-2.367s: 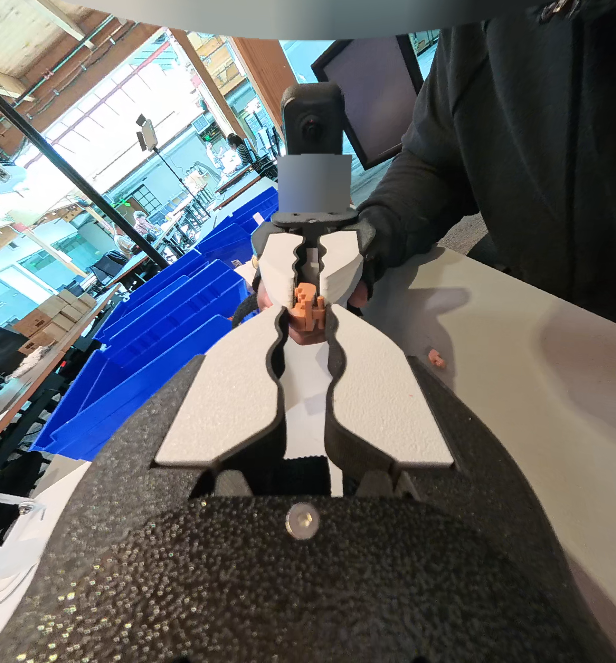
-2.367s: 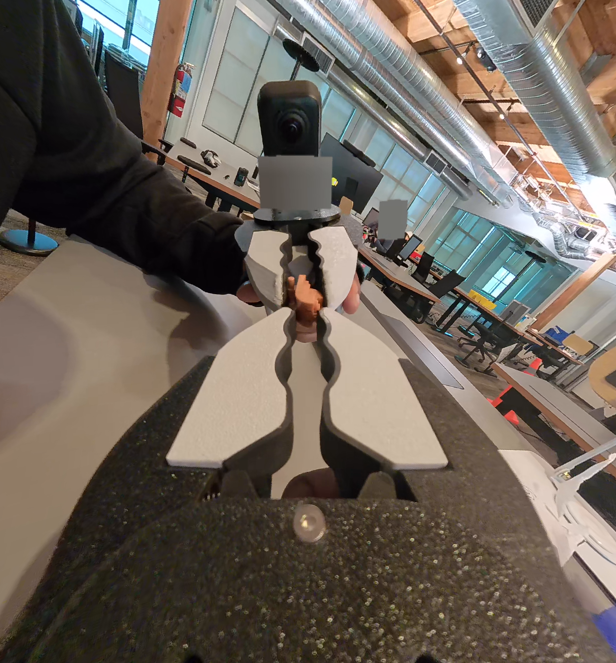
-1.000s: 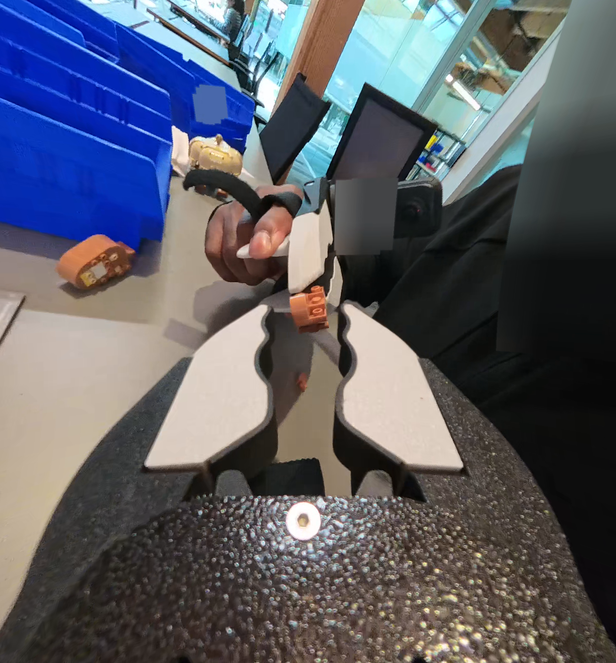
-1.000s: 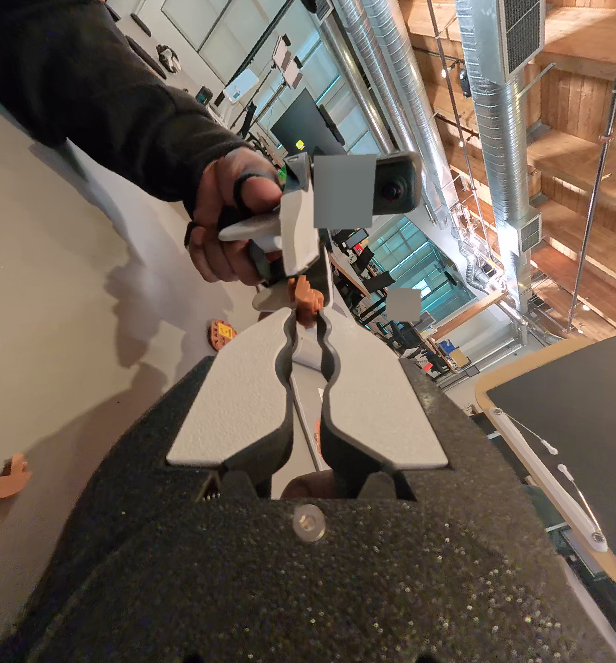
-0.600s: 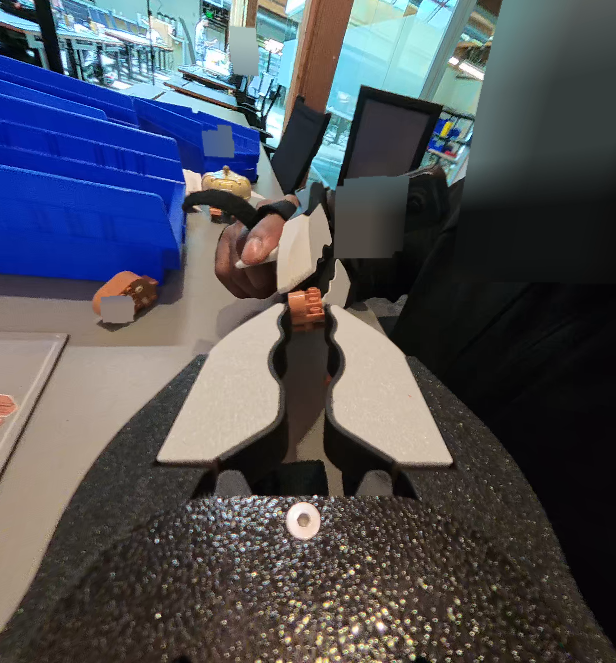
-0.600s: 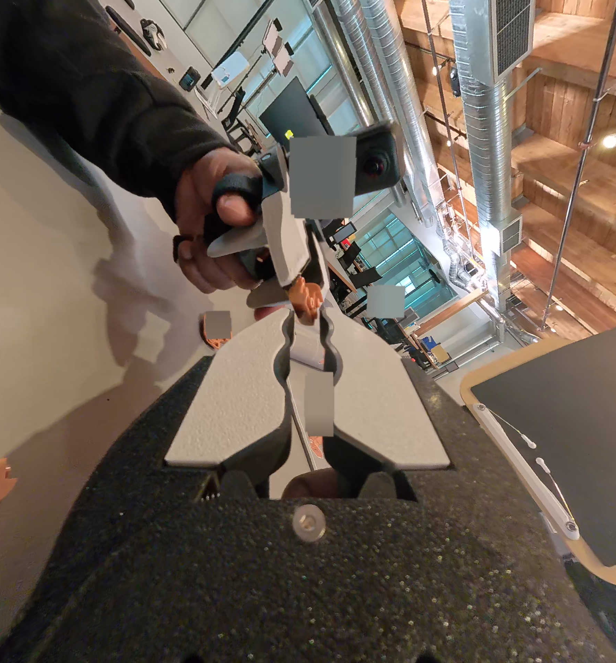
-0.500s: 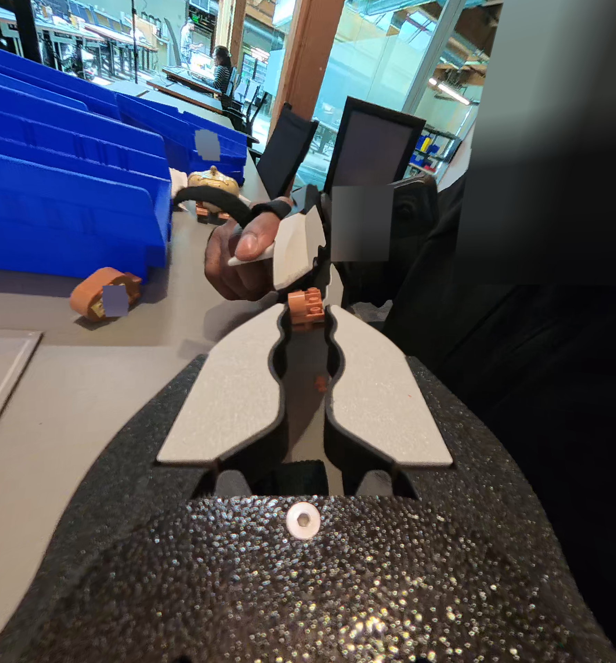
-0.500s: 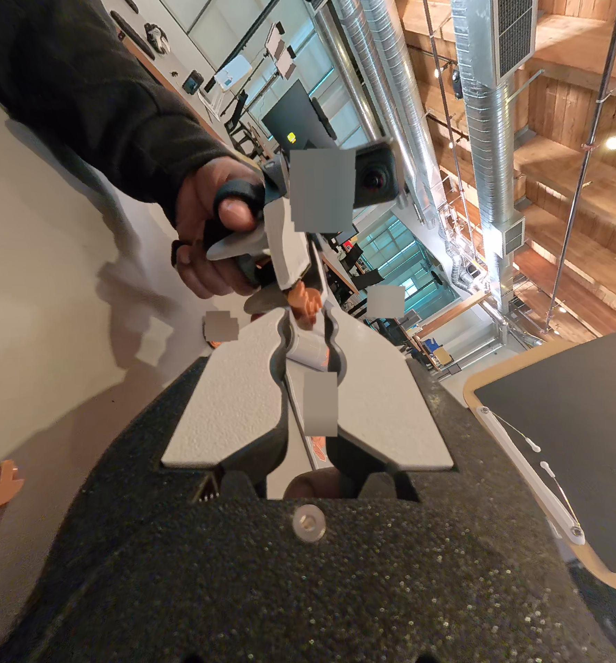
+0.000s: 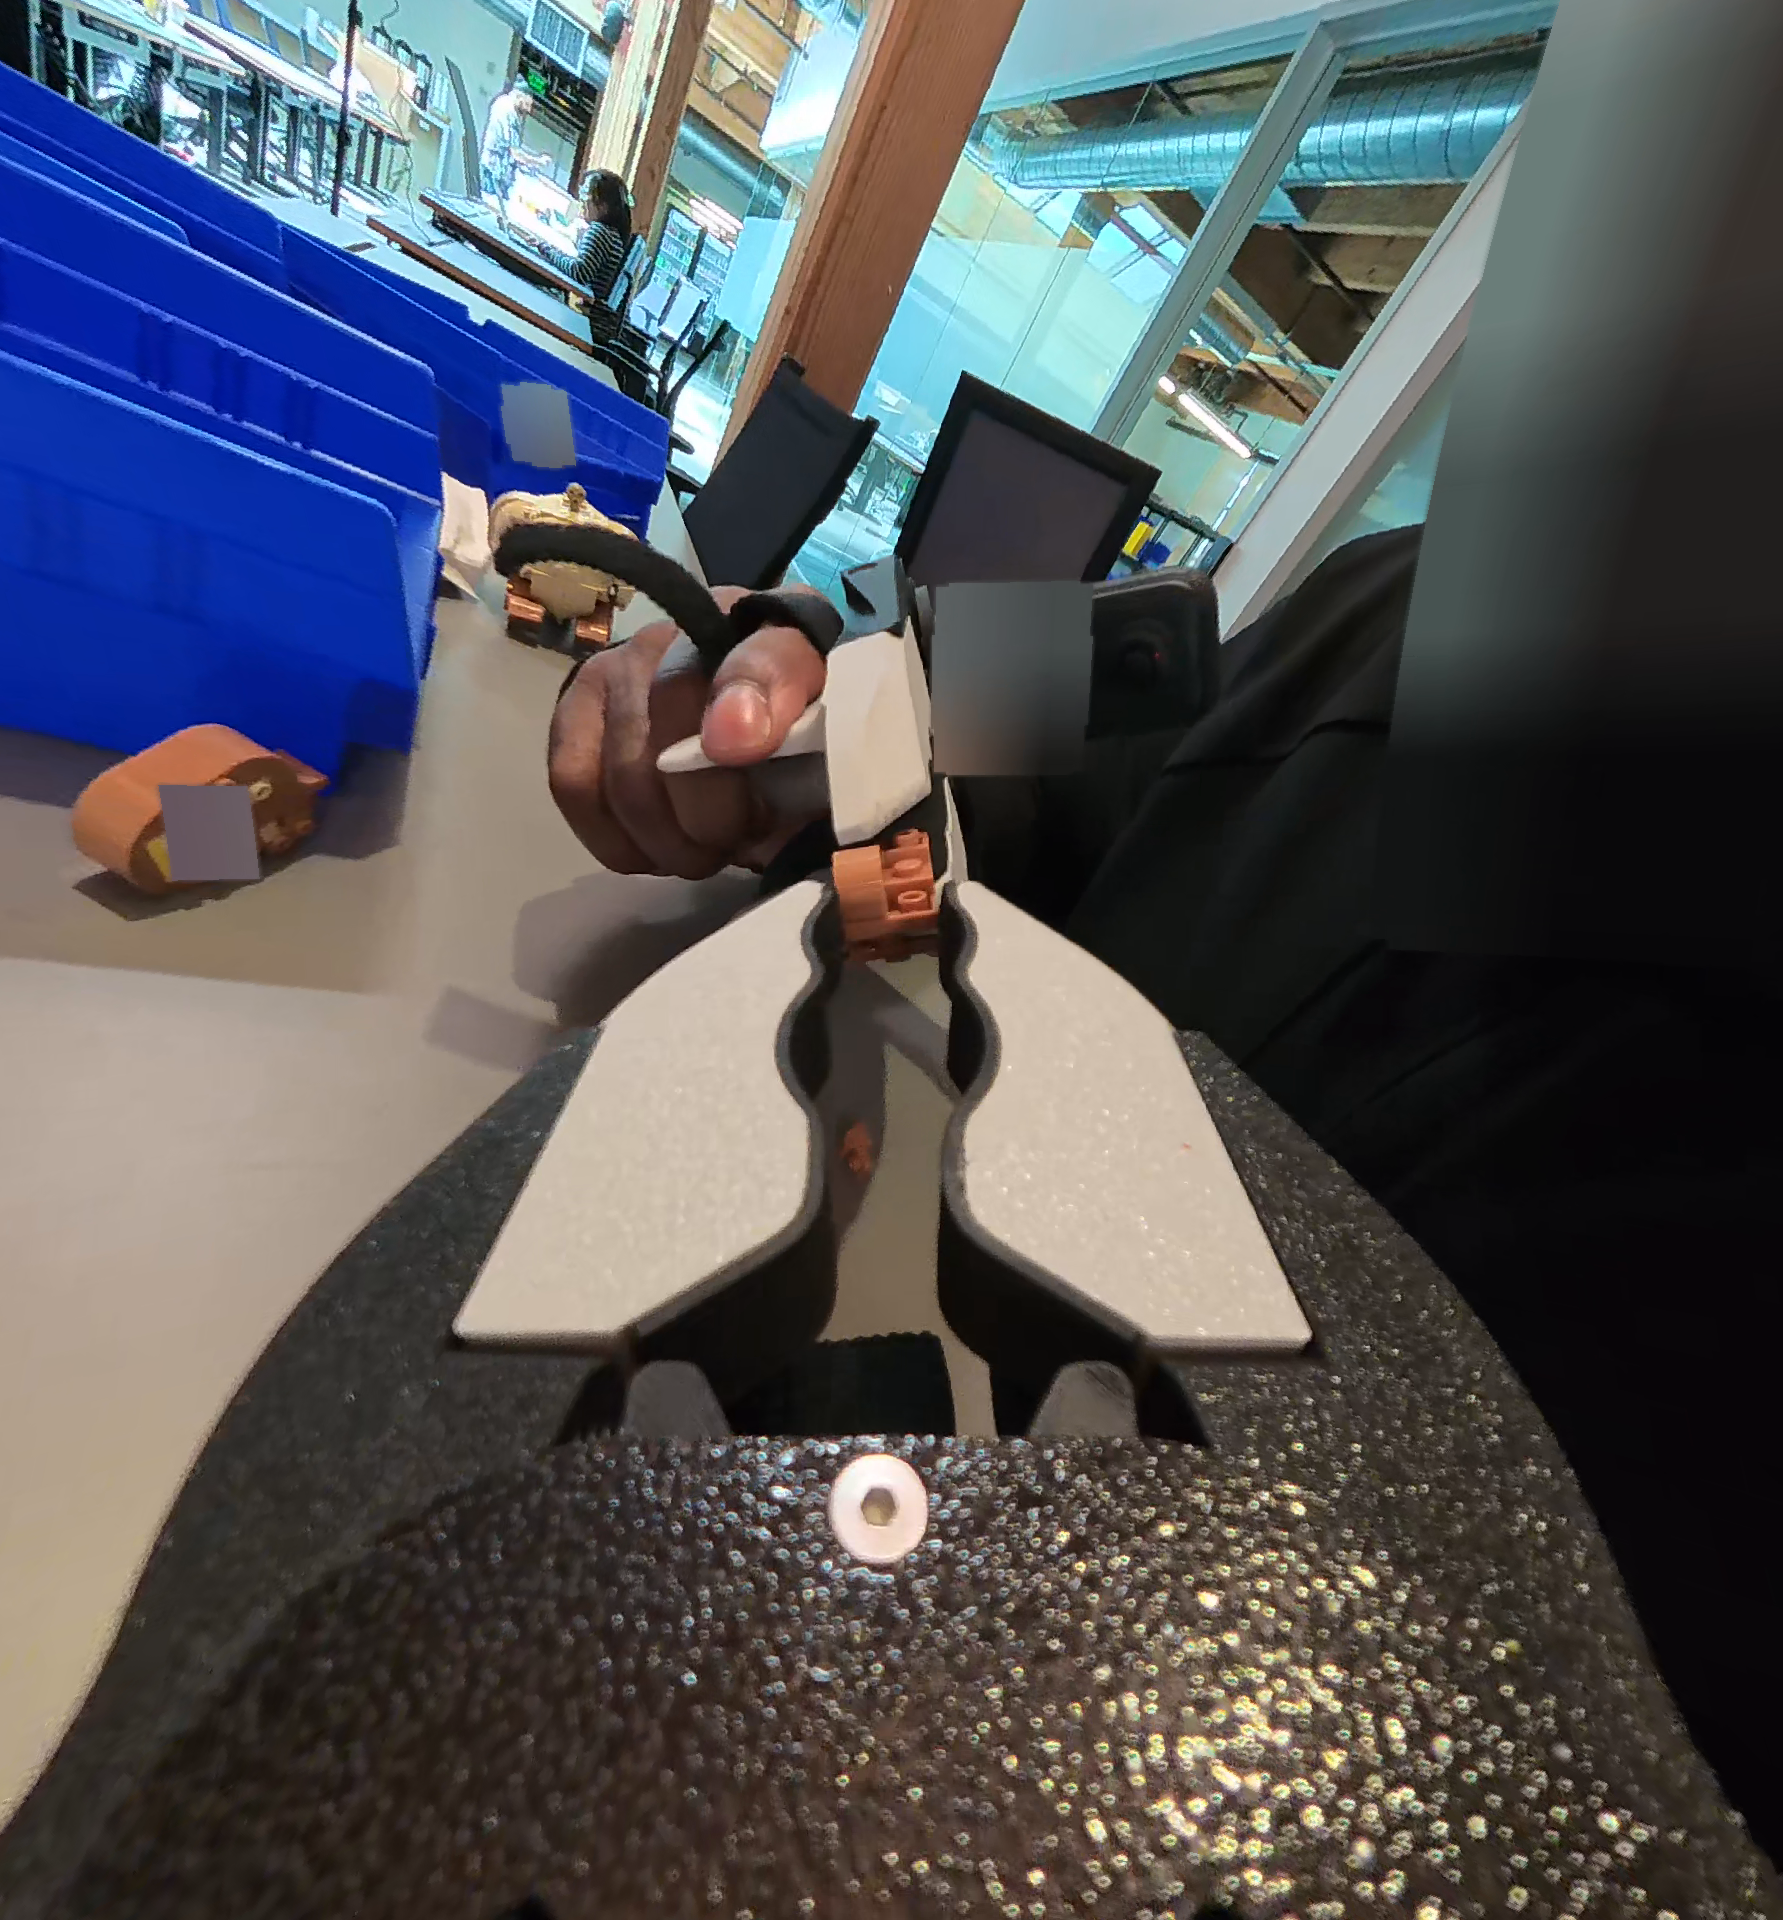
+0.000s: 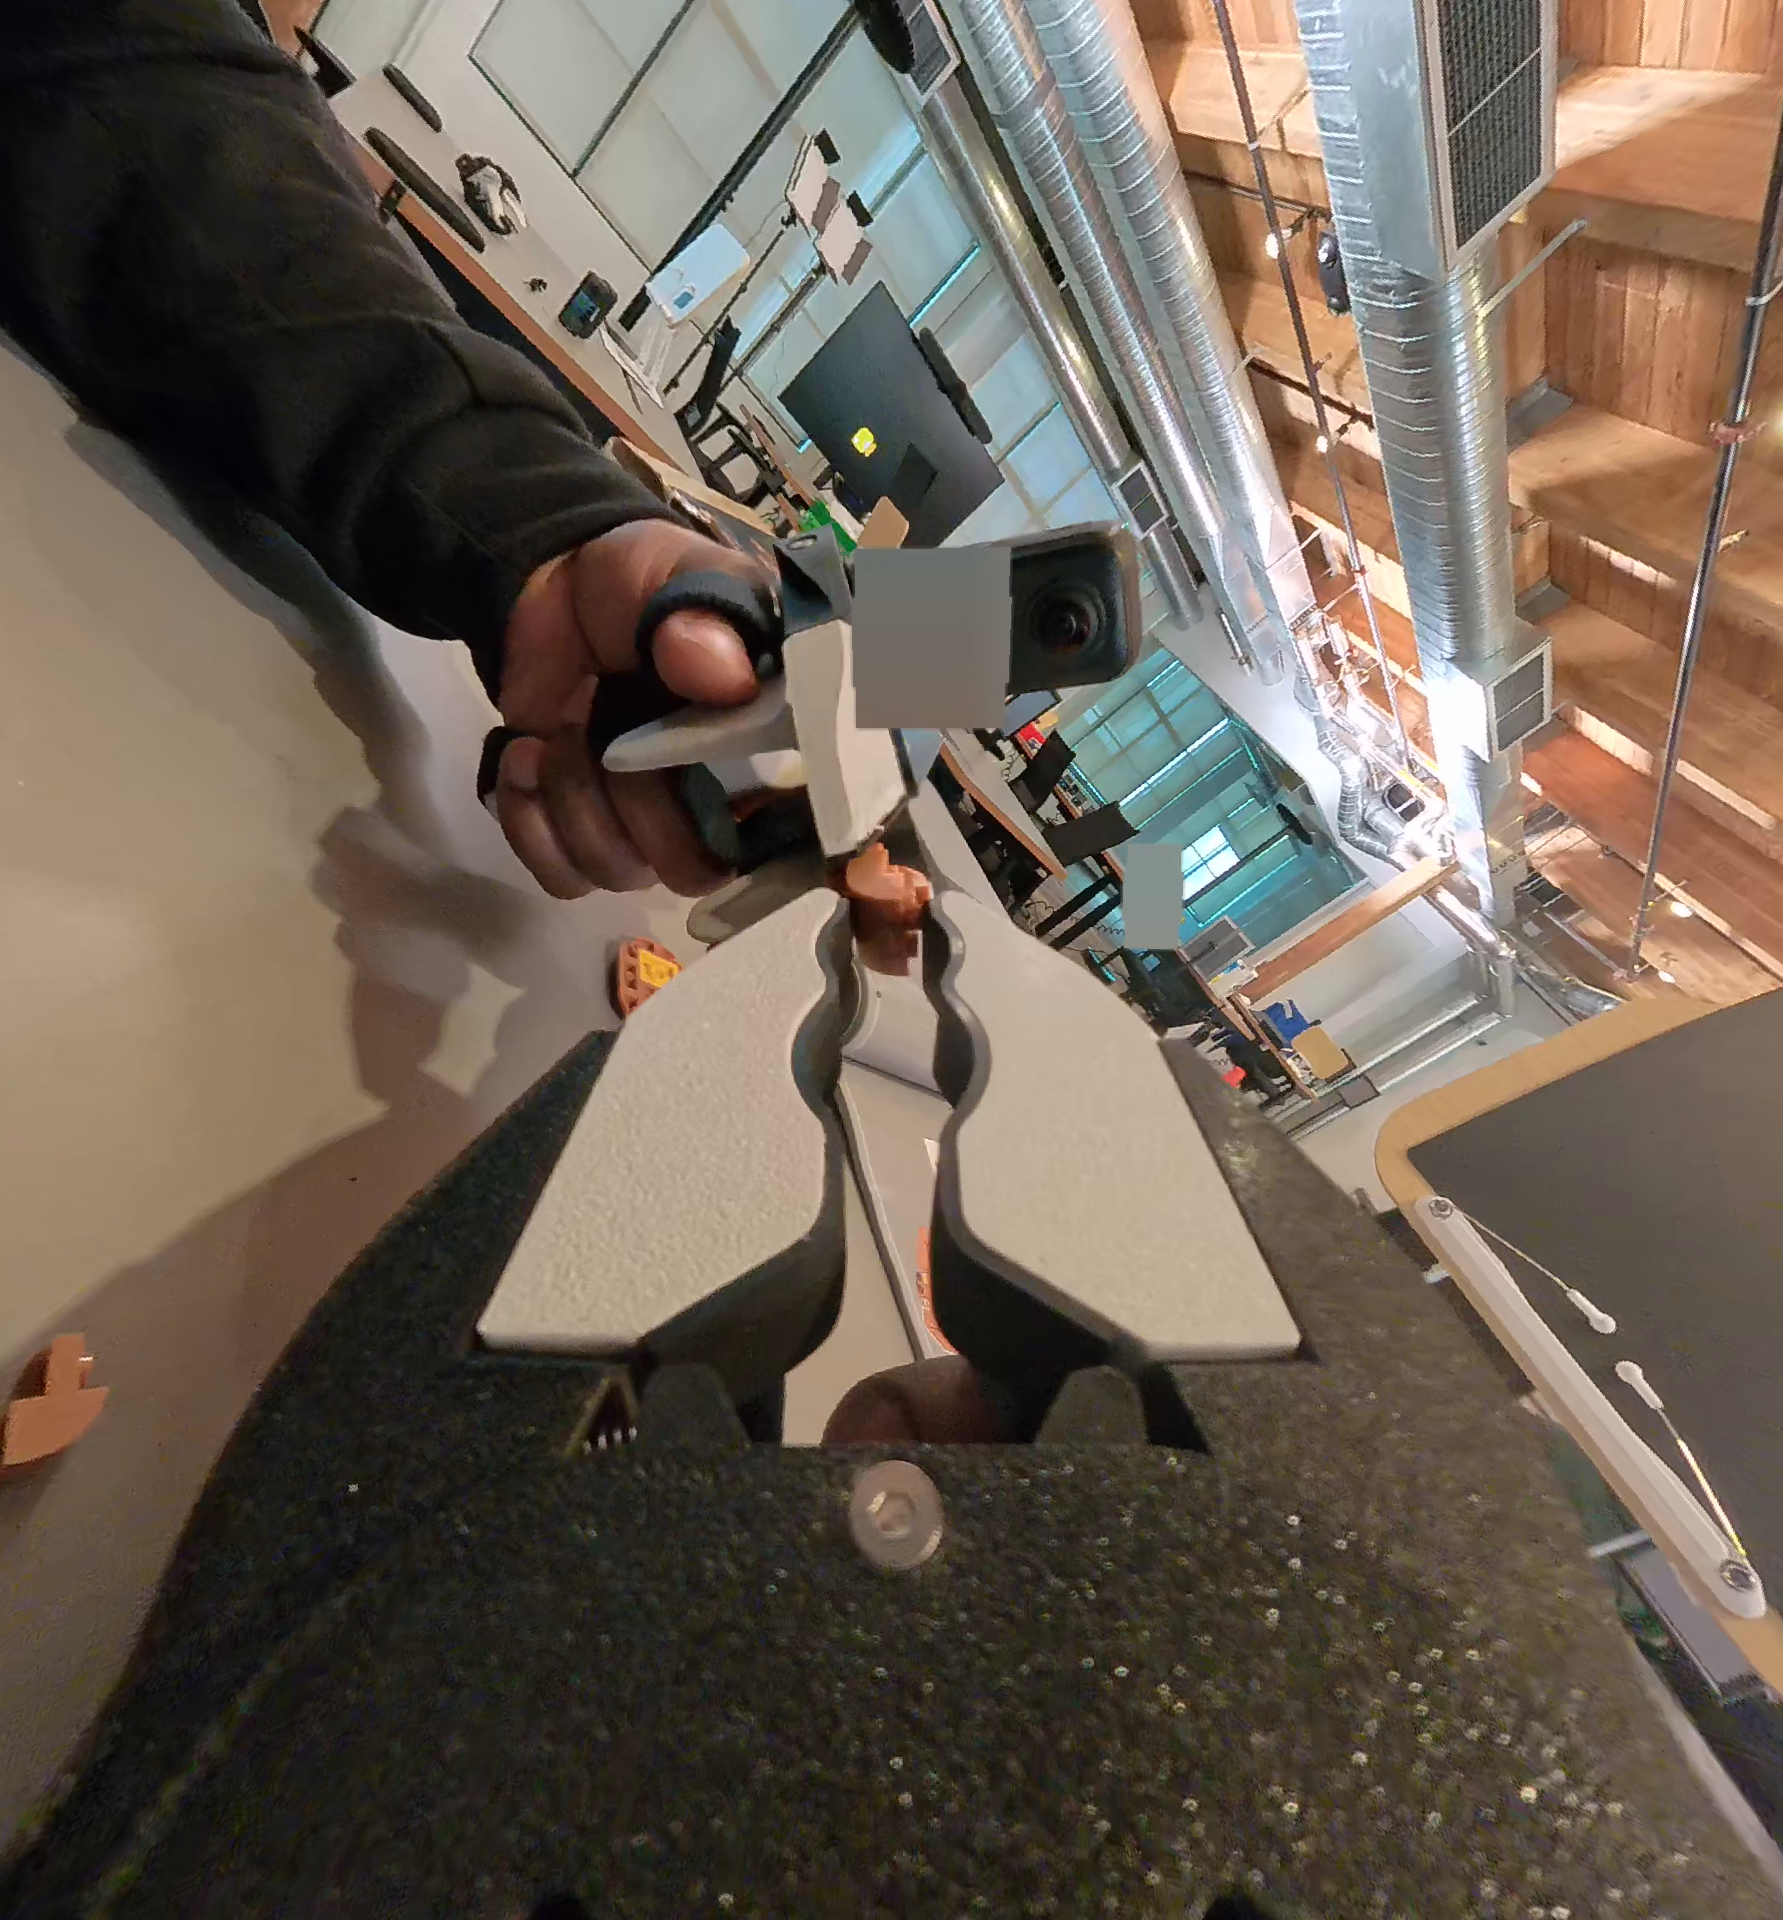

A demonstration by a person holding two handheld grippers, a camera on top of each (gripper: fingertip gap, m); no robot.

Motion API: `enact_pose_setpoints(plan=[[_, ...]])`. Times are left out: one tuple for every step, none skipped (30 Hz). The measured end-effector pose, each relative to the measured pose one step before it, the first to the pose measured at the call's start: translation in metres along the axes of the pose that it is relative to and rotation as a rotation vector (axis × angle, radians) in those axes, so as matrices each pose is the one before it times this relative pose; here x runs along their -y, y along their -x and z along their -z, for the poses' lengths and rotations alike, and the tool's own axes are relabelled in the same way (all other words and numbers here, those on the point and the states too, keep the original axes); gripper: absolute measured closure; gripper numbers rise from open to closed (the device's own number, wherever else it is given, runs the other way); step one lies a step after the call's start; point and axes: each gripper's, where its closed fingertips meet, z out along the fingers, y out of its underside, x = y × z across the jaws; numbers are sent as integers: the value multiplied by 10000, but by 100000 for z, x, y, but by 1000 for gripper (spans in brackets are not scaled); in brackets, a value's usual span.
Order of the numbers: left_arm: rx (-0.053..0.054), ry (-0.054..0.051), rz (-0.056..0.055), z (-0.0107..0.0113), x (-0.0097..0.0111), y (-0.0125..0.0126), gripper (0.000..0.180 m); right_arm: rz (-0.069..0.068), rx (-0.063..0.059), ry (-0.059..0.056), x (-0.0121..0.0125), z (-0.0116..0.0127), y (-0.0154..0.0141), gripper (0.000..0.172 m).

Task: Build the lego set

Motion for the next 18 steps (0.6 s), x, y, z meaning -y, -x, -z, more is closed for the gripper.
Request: enact_pose_setpoints(plan=[[-4, -32, 52, -21, 35, 10, 163, -20, 33, 33, -46, 8, -12, 160], [-15, 3, 37, -10, -19, 11, 163, 2, 56, 7, 6, 9, 44, 160], [-40, 36, 20, -16, -66, -38, 163, -27, 62, -4, 16, 14, 54, 160], [-25, 32, -9, -19, -50, -20, 163, -60, 46, -5, 14, 17, 27, 160], [-26, -4, -4, -18, -1, -42, 163, -60, 43, -18, 48, 24, 23, 160], [-48, 9, 26, -35, -13, -62, 163, -81, 65, -6, 45, 16, 37, 160], [-36, 24, 30, -18, -35, -55, 163, -45, 72, -7, 34, 26, 65, 160], [-26, 43, -3, -34, -64, -47, 163, -18, 63, 2, 7, 14, 62, 160], [-3, 34, -10, -26, -53, -12, 163, -1, 67, 27, -2, 13, 64, 160], [-17, 43, 4, -27, -69, -29, 163, 6, 80, 15, 11, 12, 88, 160], [-24, 51, 20, -20, -82, -32, 163, -40, 78, 19, -6, -1, 92, 160], [-13, 52, -11, -14, -75, -24, 163, -33, 81, 11, 9, 1, 95, 160], [-13, 75, -13, -20, -114, -41, 163, -30, 98, 5, -6, 2, 108, 160], [-13, 62, -15, -30, -96, -39, 162, -17, 64, -14, 14, 4, 78, 160], [4, 29, 1, -23, -40, -22, 163, -1, 50, 16, -30, -4, 56, 160], [14, 75, -19, -12, -102, 18, 163, -4, 59, 21, -40, 0, 53, 160], [40, 29, -40, 3, -39, 34, 162, 24, -26, -12, -23, 4, -32, 160], [48, -29, -61, 5, 53, 31, 163, -63, -67, -53, -4, -9, -141, 160]])
